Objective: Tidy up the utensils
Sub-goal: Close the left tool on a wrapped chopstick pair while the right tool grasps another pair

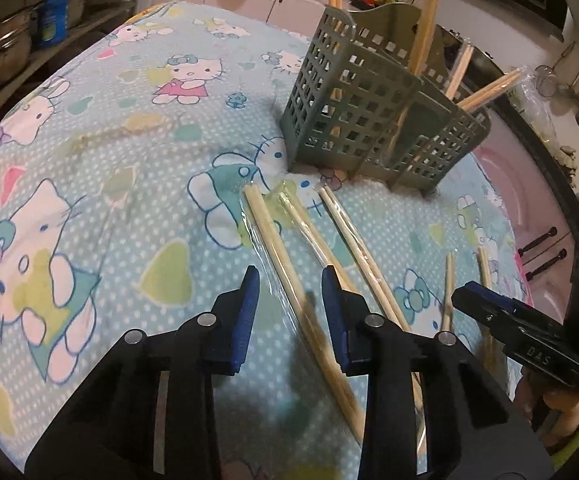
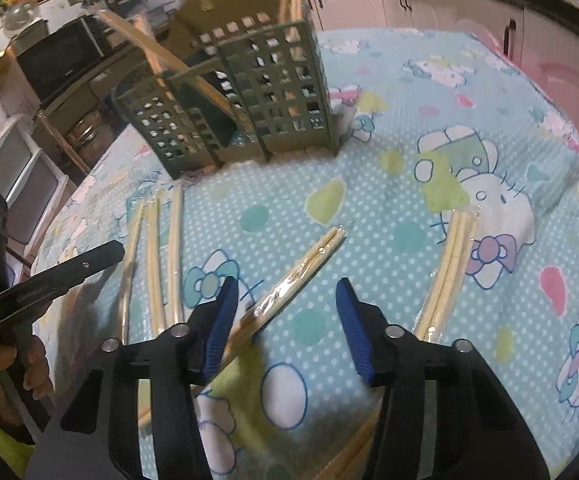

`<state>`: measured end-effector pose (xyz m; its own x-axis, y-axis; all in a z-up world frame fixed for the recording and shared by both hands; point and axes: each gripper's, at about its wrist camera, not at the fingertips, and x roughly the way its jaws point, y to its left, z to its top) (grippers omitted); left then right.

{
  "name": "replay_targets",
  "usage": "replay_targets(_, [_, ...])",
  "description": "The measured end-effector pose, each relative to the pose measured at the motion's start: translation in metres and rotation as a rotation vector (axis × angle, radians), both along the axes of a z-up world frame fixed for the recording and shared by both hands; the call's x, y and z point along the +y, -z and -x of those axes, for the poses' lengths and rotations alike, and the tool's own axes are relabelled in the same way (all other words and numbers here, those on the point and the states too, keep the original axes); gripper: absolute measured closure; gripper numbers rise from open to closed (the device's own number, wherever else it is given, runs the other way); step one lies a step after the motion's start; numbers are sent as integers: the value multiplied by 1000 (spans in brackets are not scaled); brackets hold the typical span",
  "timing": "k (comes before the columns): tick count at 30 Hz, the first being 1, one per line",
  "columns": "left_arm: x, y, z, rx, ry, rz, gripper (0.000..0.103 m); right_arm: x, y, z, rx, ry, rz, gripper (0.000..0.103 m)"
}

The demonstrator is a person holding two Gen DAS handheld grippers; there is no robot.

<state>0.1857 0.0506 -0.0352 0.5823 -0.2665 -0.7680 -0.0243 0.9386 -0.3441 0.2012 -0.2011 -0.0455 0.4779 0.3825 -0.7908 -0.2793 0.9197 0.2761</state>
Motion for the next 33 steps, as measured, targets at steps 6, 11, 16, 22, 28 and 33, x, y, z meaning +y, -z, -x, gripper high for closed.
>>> replay_targets(6, [7, 7, -18, 24, -13, -13, 85, 2, 4, -18, 29, 17, 11, 64])
replay_targets(11, [12, 11, -33, 38, -16, -14, 87, 1, 6, -36, 45, 40, -1, 70])
replay_targets(16, [16, 11, -49, 48, -26, -13, 90, 1, 7, -49, 49, 51, 5, 81])
replay_targets(22, [22, 11, -64, 61, -37, 15, 91, -1, 7, -60, 55, 44, -1, 89])
replay_targets(28, [30, 14, -76, 74, -45, 48, 95, -5, 5, -62, 60, 37, -19, 93])
replay_targets(33, [40, 14, -79, 77, -55, 100, 99, -5, -2, -56, 42, 25, -49, 94])
